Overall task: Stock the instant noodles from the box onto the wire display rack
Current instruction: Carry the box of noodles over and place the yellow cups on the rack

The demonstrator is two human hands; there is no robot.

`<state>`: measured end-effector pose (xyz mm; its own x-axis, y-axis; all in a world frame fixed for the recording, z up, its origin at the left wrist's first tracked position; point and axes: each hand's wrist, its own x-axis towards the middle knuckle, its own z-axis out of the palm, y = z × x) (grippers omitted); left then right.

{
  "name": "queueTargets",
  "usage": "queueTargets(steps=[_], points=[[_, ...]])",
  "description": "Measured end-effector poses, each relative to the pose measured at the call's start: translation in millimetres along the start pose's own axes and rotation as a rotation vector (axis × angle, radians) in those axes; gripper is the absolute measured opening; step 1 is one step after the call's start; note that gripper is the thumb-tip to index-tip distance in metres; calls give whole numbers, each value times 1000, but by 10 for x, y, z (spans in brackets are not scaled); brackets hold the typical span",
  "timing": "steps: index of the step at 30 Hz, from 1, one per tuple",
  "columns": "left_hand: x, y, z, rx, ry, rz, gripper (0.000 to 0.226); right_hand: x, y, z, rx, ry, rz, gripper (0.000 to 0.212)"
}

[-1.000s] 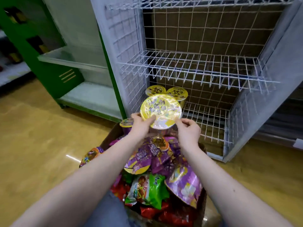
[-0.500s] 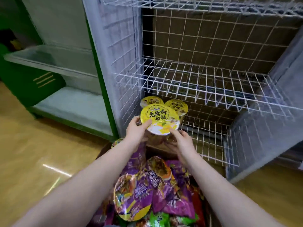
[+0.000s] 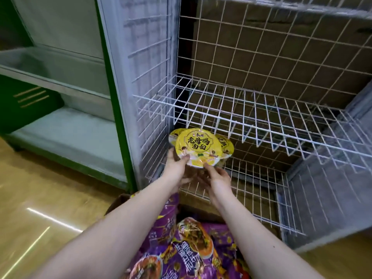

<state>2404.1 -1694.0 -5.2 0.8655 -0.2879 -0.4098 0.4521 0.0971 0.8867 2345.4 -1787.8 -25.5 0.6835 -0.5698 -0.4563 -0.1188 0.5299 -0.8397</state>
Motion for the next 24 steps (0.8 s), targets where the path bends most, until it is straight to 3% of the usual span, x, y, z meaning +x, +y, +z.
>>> queueTargets(steps=[8,12,18,22,24], points=[[598,184,-31,-156,65,104,48,343,-242,297,-86,-145,1,35],[828,177,-57,-141,60,145,44,491,-248,390,-169,-232,14,21],[1119,218,-80,-51,42,100,47,728,-187,534,-202,-204,42,32],[1296,154,-62,72,130,185,48,843,-195,603,-152,-244,43,14],[1324,108,-45,139,147,206,49,906,-187,649,-138,-263,34,15]])
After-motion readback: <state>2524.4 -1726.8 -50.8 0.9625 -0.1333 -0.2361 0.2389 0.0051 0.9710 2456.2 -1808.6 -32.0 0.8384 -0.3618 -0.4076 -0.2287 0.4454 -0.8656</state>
